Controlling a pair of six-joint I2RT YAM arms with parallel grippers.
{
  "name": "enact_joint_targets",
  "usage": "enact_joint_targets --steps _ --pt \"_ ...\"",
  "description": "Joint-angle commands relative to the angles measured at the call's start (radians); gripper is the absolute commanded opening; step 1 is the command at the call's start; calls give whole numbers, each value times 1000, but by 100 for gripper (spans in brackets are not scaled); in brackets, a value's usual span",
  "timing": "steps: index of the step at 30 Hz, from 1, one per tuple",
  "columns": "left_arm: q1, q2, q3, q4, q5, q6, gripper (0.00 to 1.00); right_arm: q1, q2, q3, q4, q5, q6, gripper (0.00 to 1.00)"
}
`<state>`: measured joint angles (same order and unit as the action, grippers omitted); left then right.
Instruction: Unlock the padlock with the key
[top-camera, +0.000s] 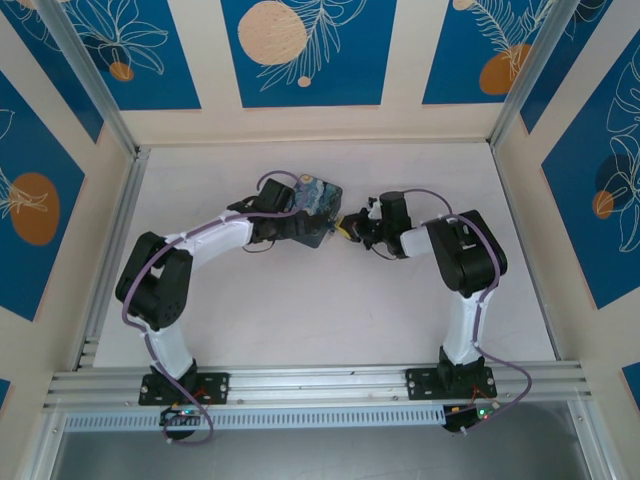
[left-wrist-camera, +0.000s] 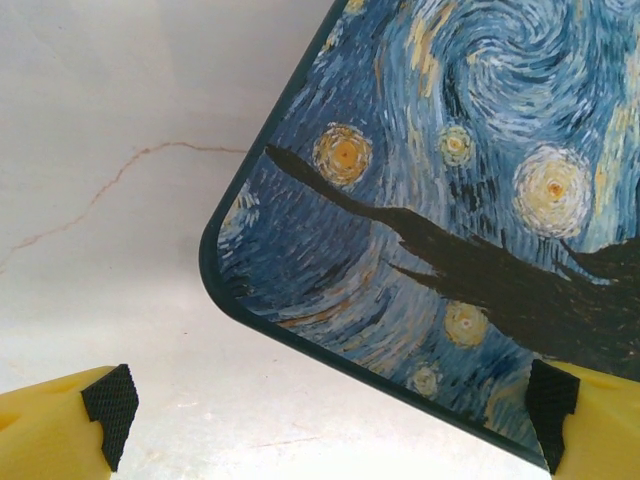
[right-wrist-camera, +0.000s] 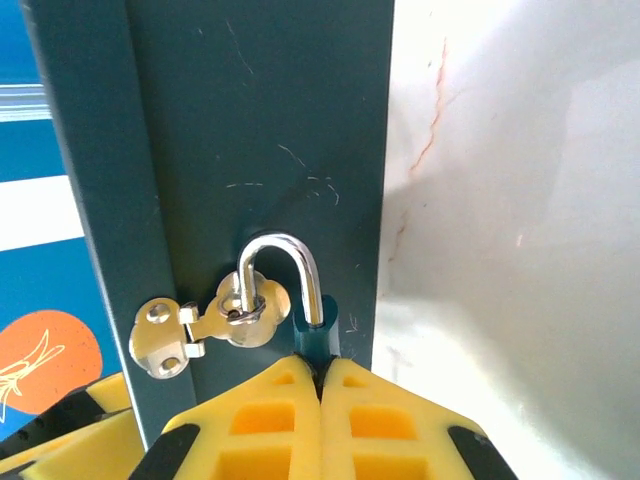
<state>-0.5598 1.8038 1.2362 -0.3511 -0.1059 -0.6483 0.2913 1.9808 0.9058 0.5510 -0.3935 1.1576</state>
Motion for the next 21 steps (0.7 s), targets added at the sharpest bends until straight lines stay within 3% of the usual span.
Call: enact_joint_targets --steps 1,13,18,21 --pt "-6 52 -21 -144 -9 13 100 -47 -26 1 -89 31 -57 0" --pt "-5 39 -26 -151 -7 7 100 -21 -29 30 -86 9 -87 1" --pt "-5 41 -24 -150 -3 7 100 16 -56 -9 -68 23 -106 24" --pt "-5 43 -20 -149 -3 7 100 43 -69 -31 -72 46 -119 30"
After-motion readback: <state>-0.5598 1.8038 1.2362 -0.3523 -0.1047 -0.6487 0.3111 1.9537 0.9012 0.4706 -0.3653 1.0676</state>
